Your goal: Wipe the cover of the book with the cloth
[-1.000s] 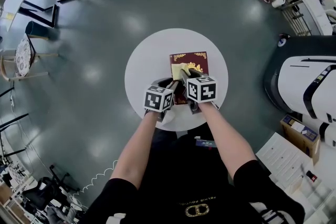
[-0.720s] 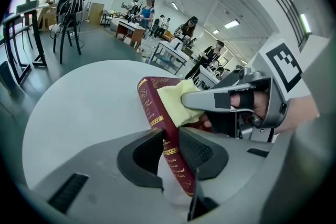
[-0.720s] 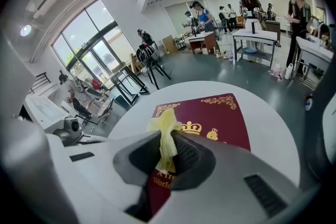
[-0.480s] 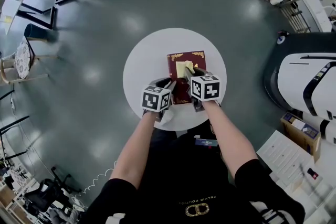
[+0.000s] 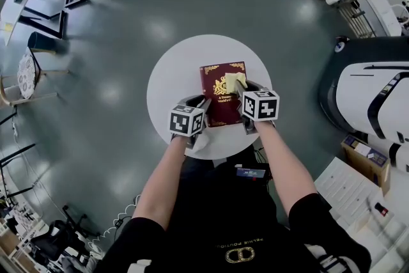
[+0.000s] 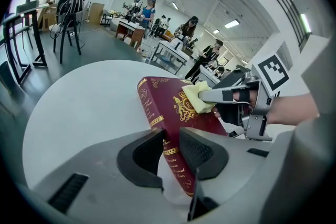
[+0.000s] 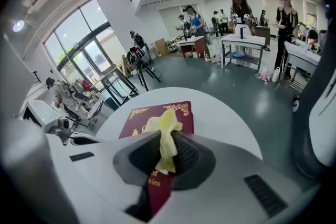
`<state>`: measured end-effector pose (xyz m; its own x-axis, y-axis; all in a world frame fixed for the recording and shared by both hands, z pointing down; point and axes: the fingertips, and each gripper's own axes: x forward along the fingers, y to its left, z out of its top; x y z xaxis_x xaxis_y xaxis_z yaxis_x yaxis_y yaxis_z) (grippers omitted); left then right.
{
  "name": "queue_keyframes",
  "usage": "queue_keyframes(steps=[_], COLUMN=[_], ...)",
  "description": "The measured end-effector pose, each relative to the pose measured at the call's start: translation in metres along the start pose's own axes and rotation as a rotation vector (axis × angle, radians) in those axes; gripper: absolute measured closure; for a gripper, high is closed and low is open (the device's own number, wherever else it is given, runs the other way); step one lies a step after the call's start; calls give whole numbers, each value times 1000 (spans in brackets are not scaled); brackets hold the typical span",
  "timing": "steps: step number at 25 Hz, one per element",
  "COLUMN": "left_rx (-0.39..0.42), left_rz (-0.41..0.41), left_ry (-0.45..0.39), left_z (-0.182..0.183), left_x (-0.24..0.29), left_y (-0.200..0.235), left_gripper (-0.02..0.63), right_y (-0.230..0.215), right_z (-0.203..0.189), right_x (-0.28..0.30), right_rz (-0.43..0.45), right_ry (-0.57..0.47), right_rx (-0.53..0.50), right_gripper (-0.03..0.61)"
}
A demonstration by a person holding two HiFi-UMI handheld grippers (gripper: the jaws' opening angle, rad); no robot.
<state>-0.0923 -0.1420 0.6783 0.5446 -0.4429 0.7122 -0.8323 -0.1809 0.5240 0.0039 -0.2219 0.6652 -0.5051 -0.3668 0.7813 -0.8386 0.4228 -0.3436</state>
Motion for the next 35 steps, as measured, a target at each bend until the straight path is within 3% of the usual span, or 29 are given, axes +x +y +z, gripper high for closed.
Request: queue_keyframes(steps=[15, 24, 35], left_rx=[4, -9, -38], left_rz=[13, 23, 12], left_ry=[1, 6, 30], left_z=[-1, -1, -2], left_x=[0, 1, 1], left_y=[0, 0, 1], left_gripper=[518, 518, 518], right_y=[-44, -48, 2], right_z=[-2, -4, 4], right_x=[-23, -30, -34], right_rz=[-65, -70, 92], right_ry=[-11, -14, -75], right_rx=[-4, 9, 1], right_gripper=[491, 491, 491])
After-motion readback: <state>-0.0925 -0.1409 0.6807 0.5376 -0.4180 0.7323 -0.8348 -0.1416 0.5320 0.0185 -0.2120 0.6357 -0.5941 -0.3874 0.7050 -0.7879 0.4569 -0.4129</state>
